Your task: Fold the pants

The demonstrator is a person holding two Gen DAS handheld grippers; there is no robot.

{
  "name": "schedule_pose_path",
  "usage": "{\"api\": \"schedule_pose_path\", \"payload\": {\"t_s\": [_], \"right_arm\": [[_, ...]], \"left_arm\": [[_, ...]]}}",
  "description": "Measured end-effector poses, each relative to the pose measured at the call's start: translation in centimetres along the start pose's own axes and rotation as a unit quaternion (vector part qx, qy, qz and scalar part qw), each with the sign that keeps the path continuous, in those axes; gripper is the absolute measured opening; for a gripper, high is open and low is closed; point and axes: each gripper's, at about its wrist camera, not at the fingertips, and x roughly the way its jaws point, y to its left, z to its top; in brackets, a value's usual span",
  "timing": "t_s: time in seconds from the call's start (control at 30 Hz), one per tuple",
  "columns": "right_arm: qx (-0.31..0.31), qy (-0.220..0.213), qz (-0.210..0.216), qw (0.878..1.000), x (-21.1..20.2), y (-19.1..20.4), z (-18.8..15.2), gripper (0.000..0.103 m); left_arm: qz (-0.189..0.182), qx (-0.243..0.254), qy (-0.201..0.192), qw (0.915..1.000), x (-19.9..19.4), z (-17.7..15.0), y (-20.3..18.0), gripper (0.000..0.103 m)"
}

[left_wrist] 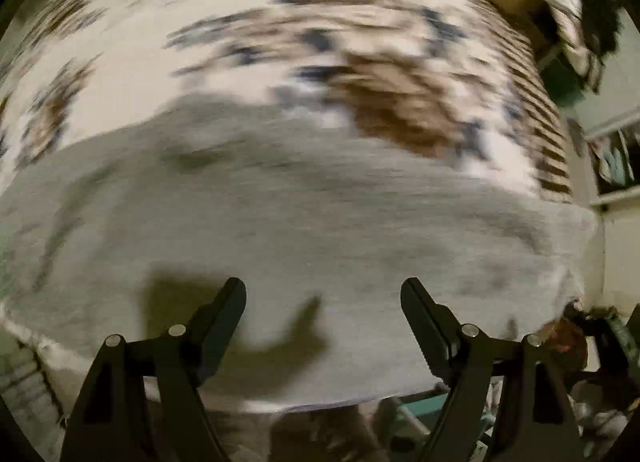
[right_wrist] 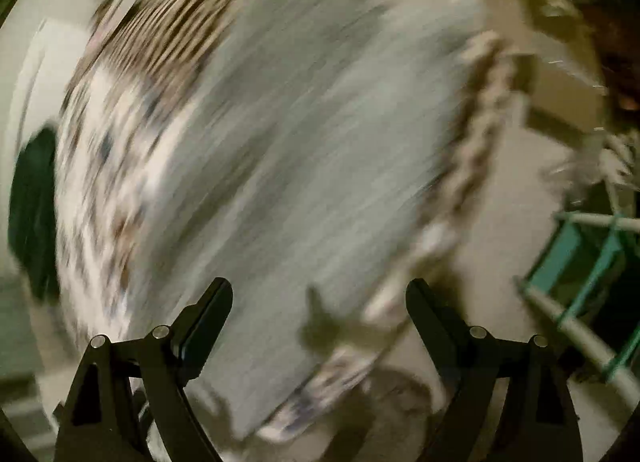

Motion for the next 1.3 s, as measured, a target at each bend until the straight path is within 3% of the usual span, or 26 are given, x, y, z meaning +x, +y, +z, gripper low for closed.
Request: {"api": "schedule_pose_path", "payload": {"t_s": [0.1, 0.2, 0.23, 0.3, 0.33, 0.37, 0.4, 0.47, 0.57, 0.63, 0.7, 0.77, 0.8, 0.9, 1.03, 1.17, 1.3], "right_arm": [[0.031, -0.028, 0.002, 0.999, -0.8, -5.0, 5.6, 0.09], [0.043, -0.036, 0.036, 0.998, -0.4, -7.7, 10.1, 0.086], [0.041, -0.039, 0.045, 0.997, -0.2, -8.2, 11.5, 0.08], [0.03, -0.039, 0.056, 0.997, 0.8, -8.7, 13.4, 0.059], [0.027, -0.038, 0.055, 0.997, 1.2, -8.9, 13.9, 0.033], [0.026, -0.033, 0.053, 0.998, 1.9, -9.2, 14.6, 0.02], [0.028, -0.034, 0.051, 0.998, 2.4, -9.2, 14.5, 0.013], [0.034, -0.048, 0.053, 0.997, 2.6, -9.8, 14.9, 0.012], [0.056, -0.054, 0.062, 0.995, 2.9, -11.0, 15.5, 0.012], [0.068, -0.037, 0.083, 0.994, 3.5, -11.6, 15.6, 0.012], [0.068, -0.014, 0.114, 0.991, 4.2, -11.9, 15.9, 0.024], [0.061, -0.009, 0.139, 0.988, 4.2, -12.1, 15.9, 0.069], [0.059, -0.011, 0.144, 0.988, 4.2, -12.3, 15.8, 0.072], [0.053, 0.0, 0.165, 0.985, 5.1, -13.0, 15.2, 0.072], [0.051, 0.006, 0.209, 0.977, 7.9, -13.3, 14.6, 0.075], [0.045, -0.023, 0.274, 0.96, 8.8, -13.0, 15.1, 0.079], [0.042, -0.021, 0.316, 0.948, 10.6, -11.9, 16.3, 0.079]], "left_arm": [[-0.022, 0.042, -0.002, 0.9988, 1.5, 1.1, -7.7, 0.079], [-0.045, 0.105, 0.005, 0.9935, 4.1, 2.8, -16.8, 0.079], [-0.049, 0.118, 0.009, 0.9917, 4.8, 3.2, -18.7, 0.079], [-0.054, 0.16, 0.021, 0.9854, 7.1, 4.0, -24.6, 0.079], [-0.056, 0.178, 0.028, 0.9821, 8.1, 4.1, -26.9, 0.079], [-0.055, 0.195, 0.036, 0.9785, 9.2, 4.0, -29.2, 0.079], [-0.055, 0.209, 0.043, 0.9753, 10.2, 4.0, -30.9, 0.079], [-0.033, 0.241, 0.053, 0.9684, 12.7, 3.8, -34.6, 0.079], [0.005, 0.257, 0.05, 0.9652, 15.4, 4.3, -36.9, 0.079], [0.013, 0.244, 0.055, 0.968, 16.6, 4.8, -36.7, 0.079], [0.003, 0.227, 0.067, 0.9717, 17.0, 5.3, -36.1, 0.079], [-0.009, 0.221, 0.068, 0.9729, 16.0, 5.6, -35.4, 0.079], [-0.011, 0.223, 0.063, 0.9727, 15.0, 5.5, -34.9, 0.079], [-0.023, 0.225, 0.042, 0.9732, 11.5, 4.6, -32.8, 0.079], [-0.009, 0.201, 0.036, 0.9788, 9.0, 2.5, -28.1, 0.079], [0.02, 0.159, 0.057, 0.9855, 10.2, 0.3, -23.1, 0.079], [0.019, 0.105, 0.082, 0.9909, 12.8, -0.4, -19.4, 0.079]]}}
